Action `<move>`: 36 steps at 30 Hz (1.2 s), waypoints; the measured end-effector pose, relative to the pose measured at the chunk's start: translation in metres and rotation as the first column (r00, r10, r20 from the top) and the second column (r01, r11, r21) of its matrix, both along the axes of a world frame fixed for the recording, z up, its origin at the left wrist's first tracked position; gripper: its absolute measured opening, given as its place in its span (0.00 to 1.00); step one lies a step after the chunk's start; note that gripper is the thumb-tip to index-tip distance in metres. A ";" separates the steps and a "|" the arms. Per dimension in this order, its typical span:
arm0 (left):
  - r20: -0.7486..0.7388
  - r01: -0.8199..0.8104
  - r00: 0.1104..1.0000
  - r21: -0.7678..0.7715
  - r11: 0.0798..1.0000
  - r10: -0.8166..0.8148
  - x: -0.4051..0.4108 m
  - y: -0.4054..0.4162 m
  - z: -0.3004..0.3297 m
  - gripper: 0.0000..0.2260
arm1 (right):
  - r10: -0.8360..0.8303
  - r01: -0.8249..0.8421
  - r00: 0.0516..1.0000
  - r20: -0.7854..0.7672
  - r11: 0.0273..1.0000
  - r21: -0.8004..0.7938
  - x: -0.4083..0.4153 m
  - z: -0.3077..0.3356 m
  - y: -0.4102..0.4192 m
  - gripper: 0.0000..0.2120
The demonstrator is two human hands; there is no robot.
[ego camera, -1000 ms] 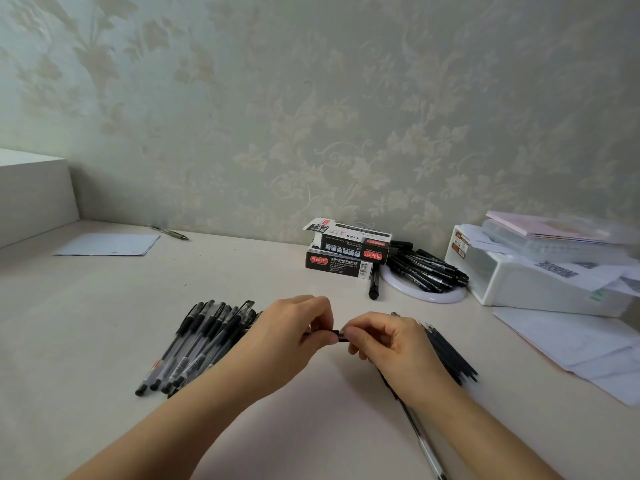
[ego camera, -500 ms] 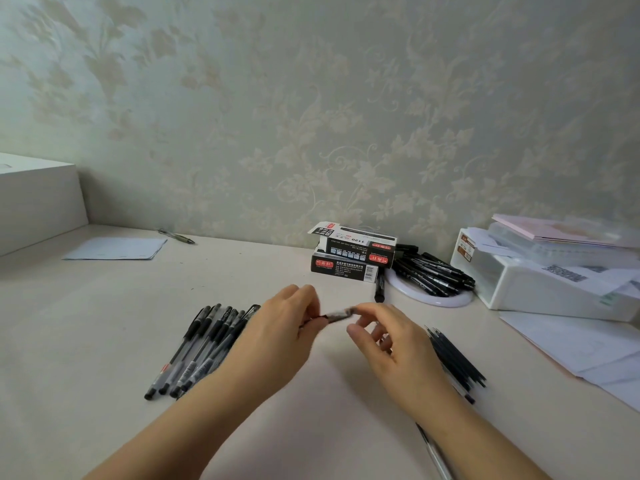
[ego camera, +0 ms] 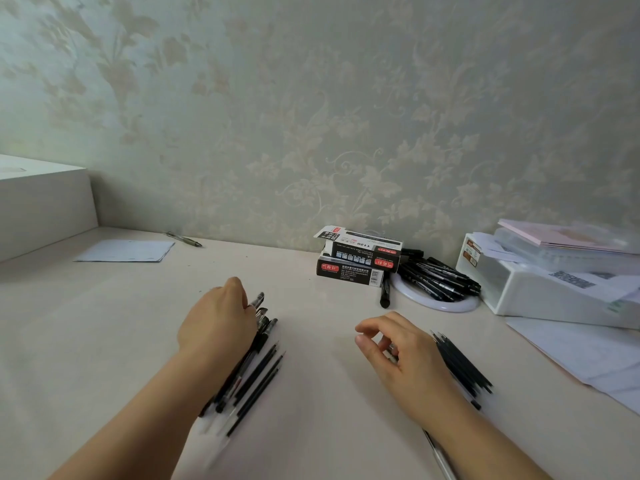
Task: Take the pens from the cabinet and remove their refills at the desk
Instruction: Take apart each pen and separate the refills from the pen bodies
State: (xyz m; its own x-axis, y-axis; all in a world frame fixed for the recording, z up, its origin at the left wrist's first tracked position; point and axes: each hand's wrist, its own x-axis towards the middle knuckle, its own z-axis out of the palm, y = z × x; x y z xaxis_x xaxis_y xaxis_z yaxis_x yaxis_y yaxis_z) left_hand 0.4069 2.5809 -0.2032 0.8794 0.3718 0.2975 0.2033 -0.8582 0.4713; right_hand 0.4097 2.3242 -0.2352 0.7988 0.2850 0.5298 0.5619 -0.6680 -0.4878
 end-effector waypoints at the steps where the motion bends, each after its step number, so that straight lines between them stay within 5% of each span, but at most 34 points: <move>1: -0.013 -0.007 1.000 0.013 1.000 0.007 0.000 0.001 0.000 0.05 | -0.001 0.001 1.000 -0.001 1.000 0.000 0.000 0.000 0.000 0.07; 10: -0.124 -0.001 0.992 0.063 0.998 0.009 0.003 0.004 -0.004 0.07 | -0.010 0.010 1.000 0.012 0.999 -0.036 -0.003 0.004 0.001 0.03; 16: -0.032 -0.003 0.999 0.066 0.998 0.005 -0.001 -0.004 0.001 0.06 | -0.248 0.249 0.968 0.041 0.968 -0.010 -0.006 0.019 -0.008 0.08; 21: 0.175 0.223 0.958 0.038 0.974 -0.226 -0.011 -0.033 0.007 0.04 | -0.370 0.336 0.915 -0.162 0.920 -0.204 -0.014 0.022 -0.014 0.14; 25: 0.149 0.442 0.886 0.014 0.897 -0.439 -0.022 -0.060 -0.001 0.04 | -0.379 0.315 0.907 -0.184 0.900 -0.301 -0.019 0.021 -0.009 0.15; 32: 0.019 0.560 0.822 -0.203 0.803 -0.569 -0.027 -0.077 -0.011 0.05 | -0.363 0.285 0.914 -0.180 0.892 -0.351 -0.018 0.017 0.002 0.12; 36: -0.011 0.554 0.779 -0.455 0.697 -0.627 -0.029 -0.079 -0.009 0.06 | -0.270 0.265 0.924 -0.270 0.963 -0.057 -0.017 0.021 0.005 0.16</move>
